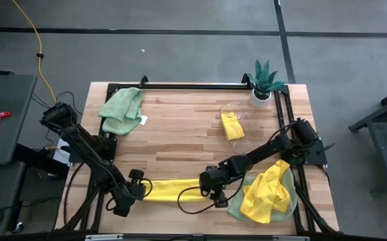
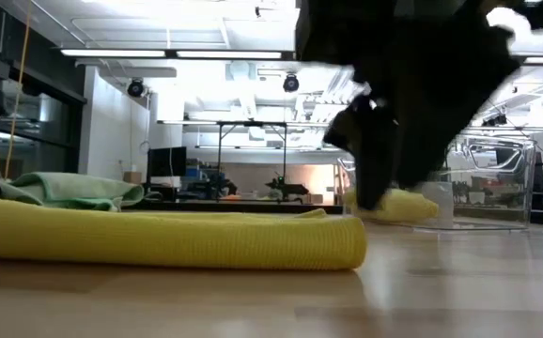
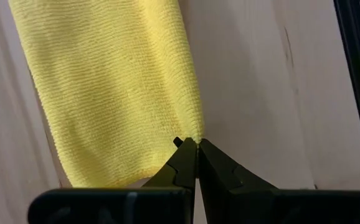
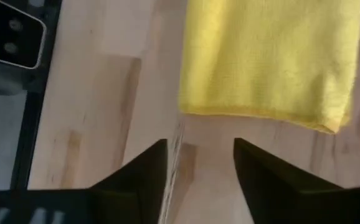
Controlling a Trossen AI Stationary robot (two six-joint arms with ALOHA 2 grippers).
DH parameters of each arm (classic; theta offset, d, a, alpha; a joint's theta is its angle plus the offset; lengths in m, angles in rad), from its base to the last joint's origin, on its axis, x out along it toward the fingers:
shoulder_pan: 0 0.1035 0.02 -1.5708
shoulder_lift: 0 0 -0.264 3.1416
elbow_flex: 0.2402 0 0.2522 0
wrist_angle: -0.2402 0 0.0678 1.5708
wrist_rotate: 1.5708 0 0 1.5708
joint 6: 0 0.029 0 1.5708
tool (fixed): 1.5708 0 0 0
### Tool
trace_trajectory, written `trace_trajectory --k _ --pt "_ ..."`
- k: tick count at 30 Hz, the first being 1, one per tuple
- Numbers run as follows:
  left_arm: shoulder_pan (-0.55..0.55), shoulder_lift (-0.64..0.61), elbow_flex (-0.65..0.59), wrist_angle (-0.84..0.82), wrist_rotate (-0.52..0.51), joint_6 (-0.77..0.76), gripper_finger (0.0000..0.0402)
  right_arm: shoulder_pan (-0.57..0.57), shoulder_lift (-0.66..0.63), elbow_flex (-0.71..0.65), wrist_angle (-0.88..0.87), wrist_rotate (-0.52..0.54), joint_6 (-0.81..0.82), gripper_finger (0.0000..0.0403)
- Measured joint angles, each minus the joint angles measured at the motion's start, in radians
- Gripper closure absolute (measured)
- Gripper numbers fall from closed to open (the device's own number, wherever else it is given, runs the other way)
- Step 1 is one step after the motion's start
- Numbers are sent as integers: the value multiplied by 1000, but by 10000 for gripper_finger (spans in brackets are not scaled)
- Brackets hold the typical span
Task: Fold microfiber towels
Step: Fold the top yellow microfiber towel
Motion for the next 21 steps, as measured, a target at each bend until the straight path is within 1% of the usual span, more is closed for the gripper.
trace_trajectory --k 2,4,7,10,14,15,16,19,21 --pt "0 0 0 1 -1 0 402 -9 -12 30 -9 2 -17 211" --pt "0 0 0 2 -7 0 402 -23 -20 51 40 8 -26 213" --pt "0 0 0 6 -20 -3 402 -40 -19 55 139 45 -11 235" --pt "0 0 0 8 -24 -7 402 -54 2 44 234 67 9 278" --pt "0 0 0 8 -31 -7 401 -59 55 23 320 58 74 366" --pt "0 0 0 8 -33 -7 401 -59 70 22 328 51 81 384" --pt "0 0 0 8 -35 -7 401 -57 89 22 343 47 89 392" --pt "0 0 1 9 -35 -7 400 -50 129 21 354 51 122 382" --pt "0 0 1 9 -35 -7 397 -47 141 21 357 53 143 383"
